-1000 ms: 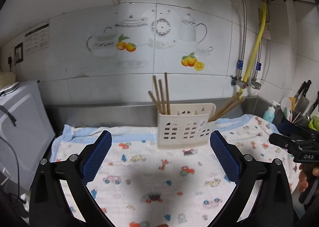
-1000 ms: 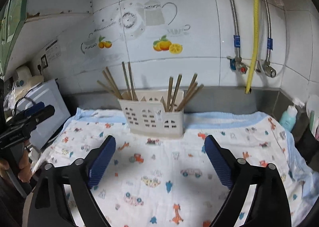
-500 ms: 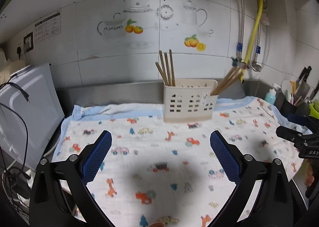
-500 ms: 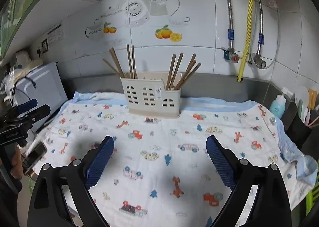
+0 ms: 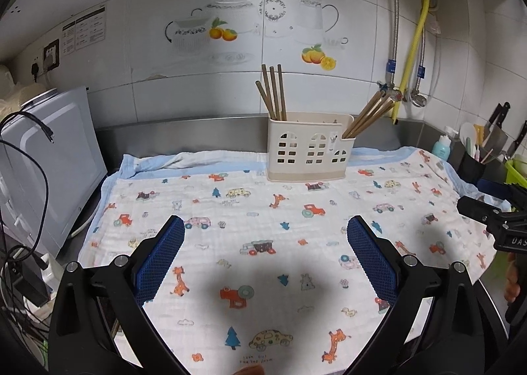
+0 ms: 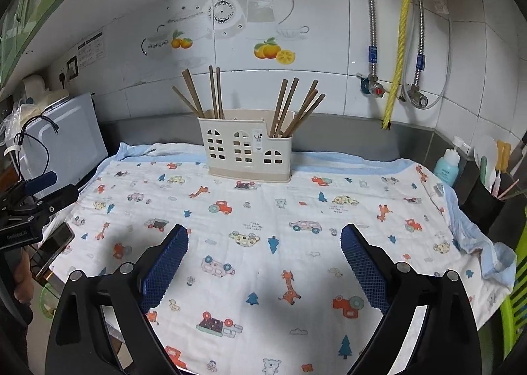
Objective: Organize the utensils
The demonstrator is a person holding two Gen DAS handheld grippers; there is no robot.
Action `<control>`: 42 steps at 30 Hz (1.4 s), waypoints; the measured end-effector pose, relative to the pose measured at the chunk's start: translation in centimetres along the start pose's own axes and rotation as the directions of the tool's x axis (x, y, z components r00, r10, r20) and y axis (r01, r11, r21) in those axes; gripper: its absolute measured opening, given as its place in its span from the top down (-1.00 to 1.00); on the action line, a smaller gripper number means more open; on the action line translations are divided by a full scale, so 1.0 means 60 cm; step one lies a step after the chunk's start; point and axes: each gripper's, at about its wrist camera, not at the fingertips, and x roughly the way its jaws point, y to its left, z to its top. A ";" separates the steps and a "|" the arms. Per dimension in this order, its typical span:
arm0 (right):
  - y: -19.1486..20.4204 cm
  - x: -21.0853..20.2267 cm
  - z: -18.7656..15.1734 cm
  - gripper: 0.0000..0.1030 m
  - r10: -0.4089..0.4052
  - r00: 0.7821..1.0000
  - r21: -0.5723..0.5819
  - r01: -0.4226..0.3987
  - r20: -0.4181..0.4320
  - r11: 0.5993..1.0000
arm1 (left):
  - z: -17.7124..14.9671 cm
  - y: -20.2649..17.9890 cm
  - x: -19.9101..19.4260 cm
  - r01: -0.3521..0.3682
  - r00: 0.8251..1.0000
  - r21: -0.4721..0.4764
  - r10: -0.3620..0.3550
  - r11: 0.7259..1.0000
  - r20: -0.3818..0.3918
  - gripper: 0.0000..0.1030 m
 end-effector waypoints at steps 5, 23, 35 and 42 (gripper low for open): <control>0.005 -0.004 -0.003 -0.76 -0.007 1.000 -0.010 0.007 -0.001 1.000 | -0.003 0.002 -0.004 -0.002 1.000 -0.003 0.002 1.000 0.002 -0.90; 0.010 -0.008 -0.009 -0.76 -0.006 1.000 -0.007 0.005 -0.009 1.000 | -0.013 -0.001 -0.003 0.002 1.000 -0.012 -0.002 1.000 -0.014 -0.90; 0.014 -0.001 -0.011 -0.76 0.001 1.000 -0.007 -0.001 -0.016 1.000 | -0.014 -0.004 0.005 0.009 1.000 -0.013 -0.009 1.000 -0.018 -0.90; 0.014 0.000 -0.011 -0.76 0.006 1.000 -0.005 -0.006 -0.015 1.000 | -0.015 -0.004 0.005 0.007 1.000 -0.016 -0.008 1.000 -0.016 -0.90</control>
